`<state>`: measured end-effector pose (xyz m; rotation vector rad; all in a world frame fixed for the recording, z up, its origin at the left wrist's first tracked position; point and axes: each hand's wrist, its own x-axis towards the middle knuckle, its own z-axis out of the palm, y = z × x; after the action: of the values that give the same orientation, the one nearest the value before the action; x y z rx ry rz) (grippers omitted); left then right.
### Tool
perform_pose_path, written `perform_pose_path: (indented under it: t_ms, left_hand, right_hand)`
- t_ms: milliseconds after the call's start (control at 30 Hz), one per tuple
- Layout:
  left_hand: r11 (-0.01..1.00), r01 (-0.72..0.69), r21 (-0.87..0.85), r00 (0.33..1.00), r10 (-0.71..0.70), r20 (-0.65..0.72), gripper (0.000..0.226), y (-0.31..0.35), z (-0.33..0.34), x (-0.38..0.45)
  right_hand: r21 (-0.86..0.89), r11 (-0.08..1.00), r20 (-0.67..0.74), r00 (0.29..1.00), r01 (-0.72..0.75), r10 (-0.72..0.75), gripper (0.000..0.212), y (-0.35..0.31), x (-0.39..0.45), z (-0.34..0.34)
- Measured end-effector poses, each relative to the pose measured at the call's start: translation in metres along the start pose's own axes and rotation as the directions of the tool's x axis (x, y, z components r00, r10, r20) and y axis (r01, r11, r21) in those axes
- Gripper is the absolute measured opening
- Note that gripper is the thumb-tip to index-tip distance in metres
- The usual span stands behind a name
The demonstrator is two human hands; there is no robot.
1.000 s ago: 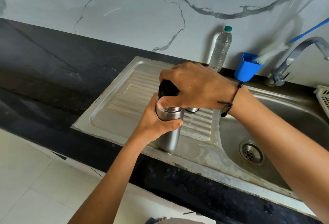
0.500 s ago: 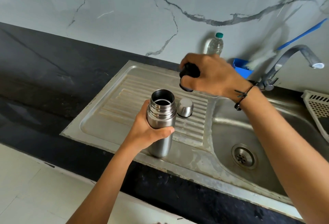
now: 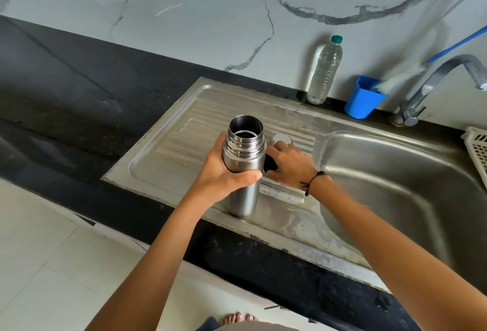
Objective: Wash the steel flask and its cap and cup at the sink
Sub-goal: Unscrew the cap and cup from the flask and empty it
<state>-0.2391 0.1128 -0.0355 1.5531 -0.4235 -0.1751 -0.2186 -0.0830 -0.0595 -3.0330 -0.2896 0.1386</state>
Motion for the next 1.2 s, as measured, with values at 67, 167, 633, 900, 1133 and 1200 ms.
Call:
perform_pose_path:
  t_ms: [67,167,633,900,1133,1200]
  left_hand:
    - [1.0,0.0,-0.002,1.0,-0.001,-0.005,0.075,0.0,0.0,0.0]
    - [1.0,0.005,-0.007,1.0,-0.005,-0.004,0.073,0.0,0.001,0.0]
    - [1.0,-0.007,-0.019,1.0,0.007,-0.006,0.07,0.0,0.001,0.0]
    - [0.999,-0.031,-0.027,1.0,0.031,-0.002,0.069,0.001,0.002,-0.001]
    - [0.997,-0.065,-0.045,0.996,0.062,-0.057,0.063,0.003,0.008,0.0]
    - [0.996,-0.082,-0.037,0.995,0.08,-0.065,0.061,0.006,0.013,0.002]
  right_hand:
    - [-0.01,1.0,-0.008,1.0,-0.005,0.005,0.05,0.001,0.0,0.005]
    - [-0.021,1.0,-0.001,1.0,-0.015,0.015,0.049,0.001,0.0,0.008]
    - [-0.037,0.997,0.016,0.997,-0.072,0.073,0.053,-0.004,-0.004,0.009]
    - [0.084,0.987,-0.108,0.983,-0.141,0.149,0.065,-0.011,-0.03,-0.004]
    - [0.154,0.964,-0.171,0.955,-0.215,0.241,0.056,-0.014,-0.066,-0.008]
    - [0.165,0.955,-0.177,0.946,-0.244,0.272,0.053,-0.013,-0.076,-0.009]
